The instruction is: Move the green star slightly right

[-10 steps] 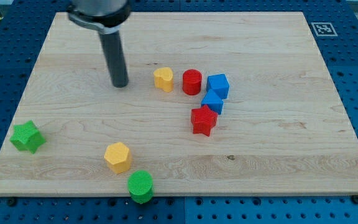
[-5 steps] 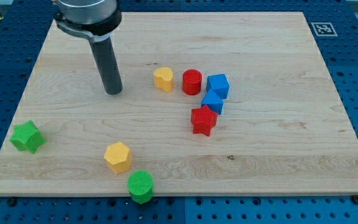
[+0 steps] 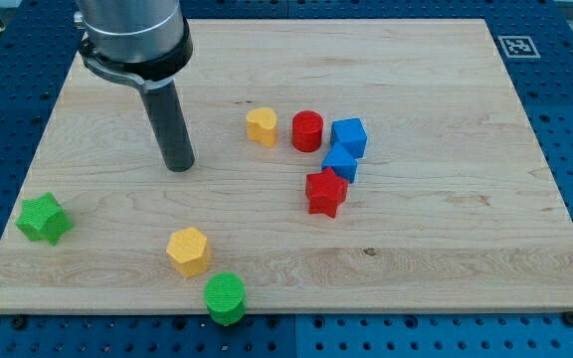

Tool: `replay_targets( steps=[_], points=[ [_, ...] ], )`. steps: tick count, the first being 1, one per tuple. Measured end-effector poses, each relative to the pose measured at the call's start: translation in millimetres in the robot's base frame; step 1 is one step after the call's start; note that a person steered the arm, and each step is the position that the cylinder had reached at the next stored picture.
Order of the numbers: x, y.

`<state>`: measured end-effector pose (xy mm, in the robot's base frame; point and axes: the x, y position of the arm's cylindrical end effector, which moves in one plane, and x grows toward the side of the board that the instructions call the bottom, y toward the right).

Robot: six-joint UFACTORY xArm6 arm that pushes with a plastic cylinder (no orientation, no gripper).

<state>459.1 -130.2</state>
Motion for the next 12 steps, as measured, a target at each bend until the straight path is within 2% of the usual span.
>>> replay_targets(
  steps=[2, 4, 6, 8, 9, 12],
  points=[
    [-28, -45],
    [-29, -72],
    [-29, -136],
    [2, -165],
    [33, -165],
    [73, -161]
  ],
)
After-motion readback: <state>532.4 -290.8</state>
